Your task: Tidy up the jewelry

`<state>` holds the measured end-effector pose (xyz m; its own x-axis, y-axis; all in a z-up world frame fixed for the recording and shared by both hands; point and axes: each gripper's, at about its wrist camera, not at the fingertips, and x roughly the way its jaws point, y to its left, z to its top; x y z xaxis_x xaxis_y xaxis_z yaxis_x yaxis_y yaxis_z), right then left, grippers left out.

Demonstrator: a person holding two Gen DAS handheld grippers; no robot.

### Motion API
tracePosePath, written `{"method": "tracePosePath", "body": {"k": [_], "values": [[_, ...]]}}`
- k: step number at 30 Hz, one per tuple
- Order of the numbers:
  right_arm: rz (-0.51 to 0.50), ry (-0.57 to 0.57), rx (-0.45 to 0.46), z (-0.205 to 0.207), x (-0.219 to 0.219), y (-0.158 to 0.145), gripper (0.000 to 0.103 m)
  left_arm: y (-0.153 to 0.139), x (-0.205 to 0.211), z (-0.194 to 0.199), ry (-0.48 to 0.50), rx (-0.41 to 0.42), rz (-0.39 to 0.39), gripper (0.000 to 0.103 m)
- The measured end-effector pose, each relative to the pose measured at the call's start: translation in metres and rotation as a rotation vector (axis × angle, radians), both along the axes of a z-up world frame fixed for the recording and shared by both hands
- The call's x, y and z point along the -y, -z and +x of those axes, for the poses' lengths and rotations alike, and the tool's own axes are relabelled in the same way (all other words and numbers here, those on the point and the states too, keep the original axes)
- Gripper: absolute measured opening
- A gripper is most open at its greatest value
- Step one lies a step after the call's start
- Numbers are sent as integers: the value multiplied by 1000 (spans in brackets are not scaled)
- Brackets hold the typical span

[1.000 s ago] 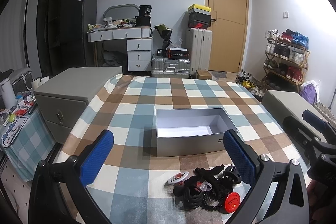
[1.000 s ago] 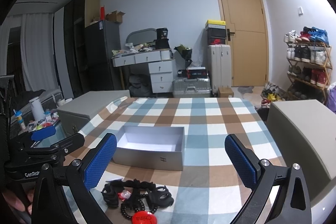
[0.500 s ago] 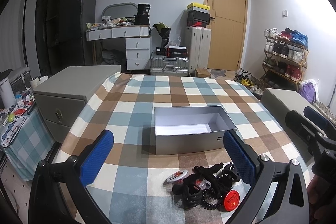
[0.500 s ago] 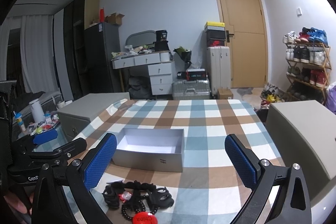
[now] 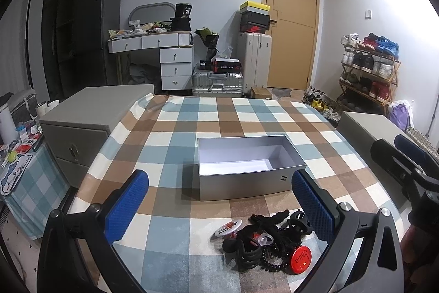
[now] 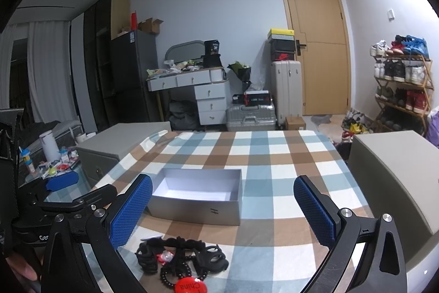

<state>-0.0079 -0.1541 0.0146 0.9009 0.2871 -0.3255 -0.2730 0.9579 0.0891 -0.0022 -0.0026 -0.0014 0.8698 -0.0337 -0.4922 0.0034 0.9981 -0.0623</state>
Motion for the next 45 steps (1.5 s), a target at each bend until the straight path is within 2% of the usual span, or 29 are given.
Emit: {"method": "tracePosePath", "body": {"k": [21,29,35,39,45], "values": [[-4,-13,-2,-2,-2,1,103,0,-4,2,3,-8,-14,102],[25,-211,3,-15,-7,9,103,7,-10,-2,3,-21,-35,102],[15,-299,-90,-20,-18,37,103,17,-18,-4,-15,-41,-32,102],[38,-322,-207,-18,-20,66,103,29,-31,-7,-38,-69,-48,102],[1,-317,-282,-21,-20,97,102,49,-46,-11,-66,-127,-49,102]]}}
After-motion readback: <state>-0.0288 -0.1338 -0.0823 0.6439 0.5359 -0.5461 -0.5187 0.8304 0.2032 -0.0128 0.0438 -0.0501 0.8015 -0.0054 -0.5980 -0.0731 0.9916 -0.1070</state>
